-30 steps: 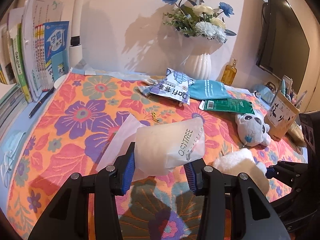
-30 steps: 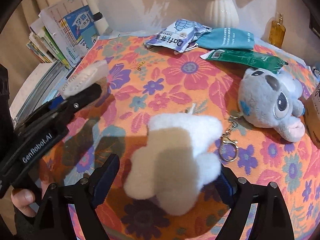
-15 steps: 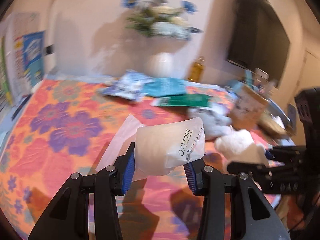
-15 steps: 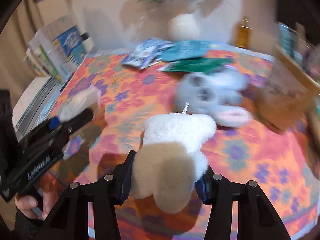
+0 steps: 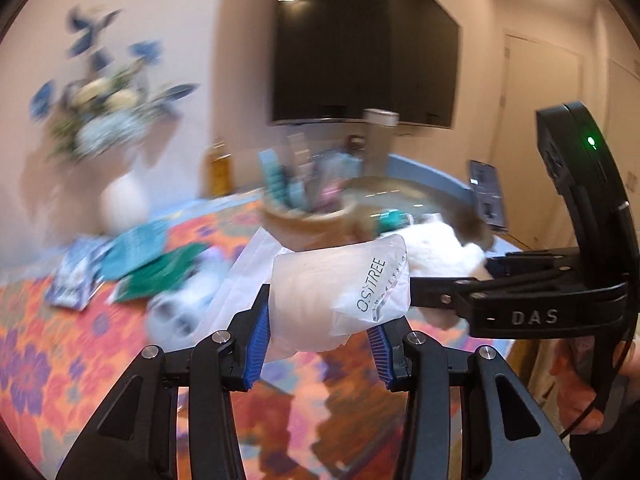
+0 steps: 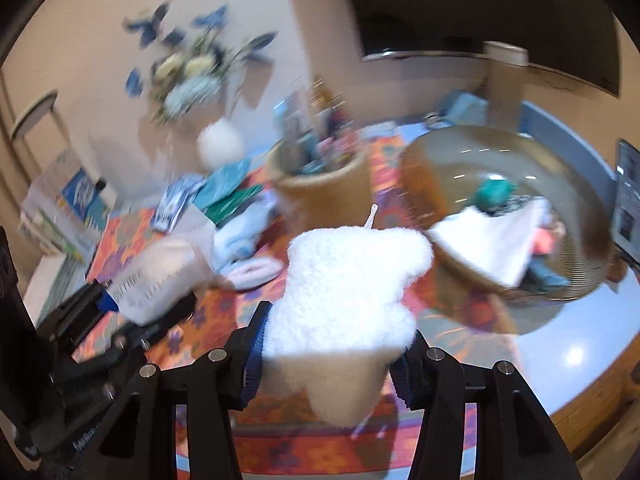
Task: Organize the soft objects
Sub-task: 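Carry the clear bag and white plush in both tools to the glass bowl, then open both tools to drop the bag and plush into the bowl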
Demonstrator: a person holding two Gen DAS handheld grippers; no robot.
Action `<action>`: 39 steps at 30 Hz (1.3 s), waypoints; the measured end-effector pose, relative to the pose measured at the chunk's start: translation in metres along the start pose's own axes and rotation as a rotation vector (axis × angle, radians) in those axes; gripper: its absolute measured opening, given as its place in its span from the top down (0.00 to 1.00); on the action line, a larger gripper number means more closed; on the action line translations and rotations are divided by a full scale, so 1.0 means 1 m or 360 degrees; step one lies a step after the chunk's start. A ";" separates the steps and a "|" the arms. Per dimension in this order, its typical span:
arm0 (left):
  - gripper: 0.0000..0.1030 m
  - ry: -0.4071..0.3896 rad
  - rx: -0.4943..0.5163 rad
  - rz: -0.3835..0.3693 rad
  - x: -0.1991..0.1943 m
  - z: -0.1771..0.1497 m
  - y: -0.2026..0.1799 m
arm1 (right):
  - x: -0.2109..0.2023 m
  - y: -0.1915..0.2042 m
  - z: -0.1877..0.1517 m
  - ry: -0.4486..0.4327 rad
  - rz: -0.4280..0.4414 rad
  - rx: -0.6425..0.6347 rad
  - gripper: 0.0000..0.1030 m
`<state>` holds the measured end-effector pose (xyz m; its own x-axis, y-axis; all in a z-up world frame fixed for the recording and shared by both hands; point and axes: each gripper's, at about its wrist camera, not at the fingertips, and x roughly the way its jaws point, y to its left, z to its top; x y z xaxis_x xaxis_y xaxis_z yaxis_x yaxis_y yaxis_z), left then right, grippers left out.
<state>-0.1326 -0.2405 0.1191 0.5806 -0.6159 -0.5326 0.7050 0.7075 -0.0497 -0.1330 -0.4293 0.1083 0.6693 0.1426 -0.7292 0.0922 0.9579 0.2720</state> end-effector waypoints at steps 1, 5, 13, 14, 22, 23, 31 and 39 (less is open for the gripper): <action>0.60 0.0006 0.0028 -0.0030 0.005 0.006 -0.010 | -0.007 -0.009 0.002 -0.0027 -0.0019 0.0024 0.50; 0.60 0.0049 0.0142 -0.0103 0.030 0.030 -0.045 | -0.024 -0.039 0.013 -0.0104 -0.0076 0.0112 0.50; 0.60 0.0131 0.0172 -0.0177 0.087 0.071 -0.073 | -0.030 -0.110 0.046 -0.0186 -0.0260 0.0310 0.50; 0.60 0.0138 0.0163 -0.0189 0.095 0.074 -0.074 | -0.027 -0.119 0.051 -0.0189 -0.0262 0.0351 0.50; 0.49 0.0158 0.0181 -0.0161 0.145 0.087 -0.080 | 0.003 -0.159 0.086 -0.0147 -0.0255 0.0522 0.45; 0.43 0.0172 0.0163 -0.0153 0.152 0.089 -0.079 | 0.006 -0.163 0.089 -0.0143 -0.0250 0.0538 0.38; 0.30 0.0183 0.0185 -0.0186 0.158 0.085 -0.082 | 0.008 -0.179 0.085 -0.0146 -0.0213 0.0602 0.35; 0.30 0.0143 0.0169 -0.0181 0.121 0.082 -0.076 | -0.015 -0.169 0.064 -0.0158 -0.0229 0.0607 0.35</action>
<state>-0.0823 -0.3975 0.1275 0.4590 -0.6530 -0.6024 0.8060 0.5913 -0.0268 -0.1117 -0.6090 0.1137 0.6958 -0.0285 -0.7176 0.4439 0.8026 0.3985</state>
